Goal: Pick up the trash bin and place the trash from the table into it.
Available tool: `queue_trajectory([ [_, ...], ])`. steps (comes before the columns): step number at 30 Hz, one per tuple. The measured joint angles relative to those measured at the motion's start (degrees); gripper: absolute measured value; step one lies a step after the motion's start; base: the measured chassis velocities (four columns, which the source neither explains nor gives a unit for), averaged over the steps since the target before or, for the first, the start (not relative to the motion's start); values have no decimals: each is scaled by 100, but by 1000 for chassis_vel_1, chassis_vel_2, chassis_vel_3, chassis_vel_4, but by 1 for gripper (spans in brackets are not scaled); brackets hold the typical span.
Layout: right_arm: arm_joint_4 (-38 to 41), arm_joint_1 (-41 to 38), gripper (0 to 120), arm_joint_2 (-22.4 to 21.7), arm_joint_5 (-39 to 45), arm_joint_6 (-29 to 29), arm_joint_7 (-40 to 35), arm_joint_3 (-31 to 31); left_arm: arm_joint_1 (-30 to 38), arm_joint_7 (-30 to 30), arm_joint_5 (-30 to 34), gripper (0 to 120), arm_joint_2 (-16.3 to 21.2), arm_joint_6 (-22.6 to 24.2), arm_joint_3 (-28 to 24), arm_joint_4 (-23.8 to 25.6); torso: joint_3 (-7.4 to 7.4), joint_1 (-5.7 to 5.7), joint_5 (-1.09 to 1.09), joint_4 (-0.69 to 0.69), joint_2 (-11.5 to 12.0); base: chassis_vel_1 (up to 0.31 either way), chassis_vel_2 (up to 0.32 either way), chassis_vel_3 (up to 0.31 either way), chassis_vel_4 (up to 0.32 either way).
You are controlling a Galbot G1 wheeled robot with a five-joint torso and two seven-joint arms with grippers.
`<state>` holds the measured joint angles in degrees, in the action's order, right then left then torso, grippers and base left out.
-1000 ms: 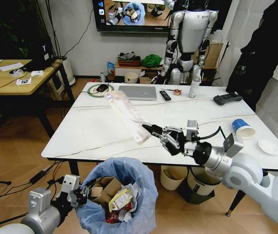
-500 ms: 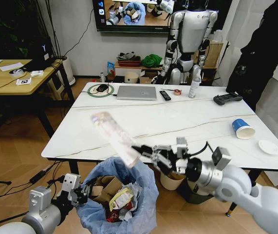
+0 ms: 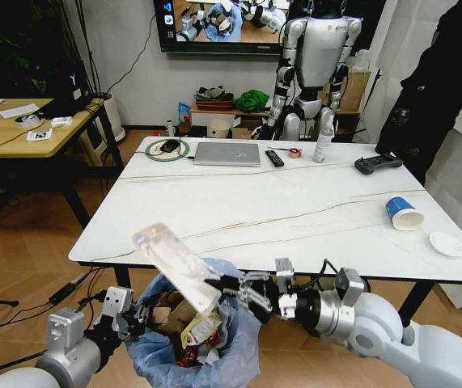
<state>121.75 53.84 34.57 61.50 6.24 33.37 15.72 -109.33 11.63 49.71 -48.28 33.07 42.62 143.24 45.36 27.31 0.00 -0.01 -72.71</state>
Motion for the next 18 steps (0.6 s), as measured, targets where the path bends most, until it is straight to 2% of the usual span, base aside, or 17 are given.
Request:
queue_trajectory([
  [18,-154,197,0,-7,-245,103,8,241,-12,11,-6,0,7,-3,73,0,0,-1,0,0,0,0,0,0,0],
])
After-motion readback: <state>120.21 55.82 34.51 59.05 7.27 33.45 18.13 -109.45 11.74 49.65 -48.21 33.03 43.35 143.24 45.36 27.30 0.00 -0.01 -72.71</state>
